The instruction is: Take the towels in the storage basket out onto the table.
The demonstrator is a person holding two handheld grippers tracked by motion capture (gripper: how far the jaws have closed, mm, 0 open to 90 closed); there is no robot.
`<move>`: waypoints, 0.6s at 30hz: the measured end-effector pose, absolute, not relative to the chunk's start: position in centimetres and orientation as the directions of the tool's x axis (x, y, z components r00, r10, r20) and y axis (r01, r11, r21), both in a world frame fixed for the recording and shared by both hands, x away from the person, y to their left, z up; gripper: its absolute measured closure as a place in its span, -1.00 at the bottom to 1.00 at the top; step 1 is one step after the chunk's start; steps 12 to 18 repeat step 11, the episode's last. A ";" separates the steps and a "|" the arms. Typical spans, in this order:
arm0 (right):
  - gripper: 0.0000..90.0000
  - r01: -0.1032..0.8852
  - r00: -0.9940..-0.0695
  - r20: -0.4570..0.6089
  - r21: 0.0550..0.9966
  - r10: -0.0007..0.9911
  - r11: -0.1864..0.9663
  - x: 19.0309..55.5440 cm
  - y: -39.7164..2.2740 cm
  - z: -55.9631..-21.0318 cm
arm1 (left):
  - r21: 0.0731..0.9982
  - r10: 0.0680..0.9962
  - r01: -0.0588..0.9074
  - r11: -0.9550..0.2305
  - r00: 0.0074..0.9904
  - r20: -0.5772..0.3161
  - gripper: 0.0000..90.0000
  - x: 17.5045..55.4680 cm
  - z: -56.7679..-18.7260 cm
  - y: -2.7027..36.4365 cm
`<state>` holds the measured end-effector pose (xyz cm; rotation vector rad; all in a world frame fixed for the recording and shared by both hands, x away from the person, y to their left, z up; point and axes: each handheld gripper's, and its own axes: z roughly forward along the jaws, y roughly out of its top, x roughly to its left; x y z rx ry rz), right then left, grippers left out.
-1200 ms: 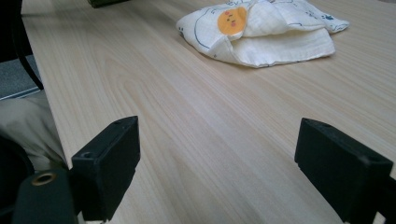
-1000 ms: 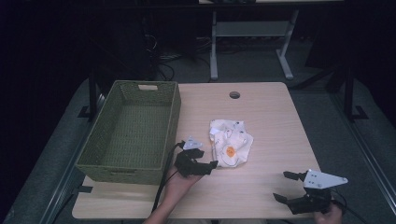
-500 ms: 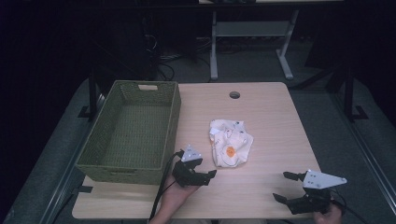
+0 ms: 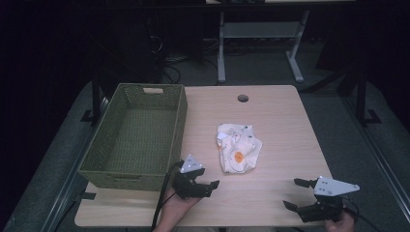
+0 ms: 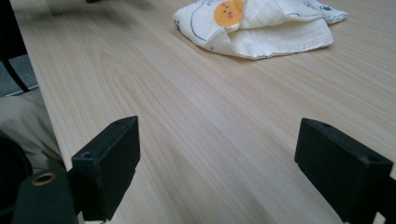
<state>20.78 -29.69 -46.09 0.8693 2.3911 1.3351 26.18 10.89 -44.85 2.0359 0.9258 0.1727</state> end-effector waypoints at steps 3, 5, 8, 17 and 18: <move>-0.69 0.372 -0.784 0.055 0.838 0.618 0.398 20.7 -29.7 -46.1 | 0.764 0.666 0.550 -0.336 0.713 -0.220 -0.37 26.0 -45.0 11.1; -0.69 0.372 -0.785 0.052 0.836 0.617 0.403 20.6 -29.6 -46.1 | 0.766 0.663 0.551 -0.331 0.713 -0.227 -0.37 25.7 -45.2 11.2; -0.69 0.370 -0.790 0.053 0.836 0.611 0.405 20.5 -29.6 -46.0 | 0.772 0.657 0.543 -0.330 0.719 -0.225 -0.37 25.4 -45.2 11.1; -0.69 0.365 -0.792 0.051 0.838 0.609 0.405 20.5 -29.6 -46.0 | 0.774 0.651 0.535 -0.340 0.728 -0.216 -0.38 25.2 -45.3 10.9; -0.69 0.365 -0.792 0.051 0.838 0.609 0.405 20.5 -29.6 -46.0 | 0.774 0.651 0.535 -0.340 0.728 -0.216 -0.38 25.2 -45.3 10.9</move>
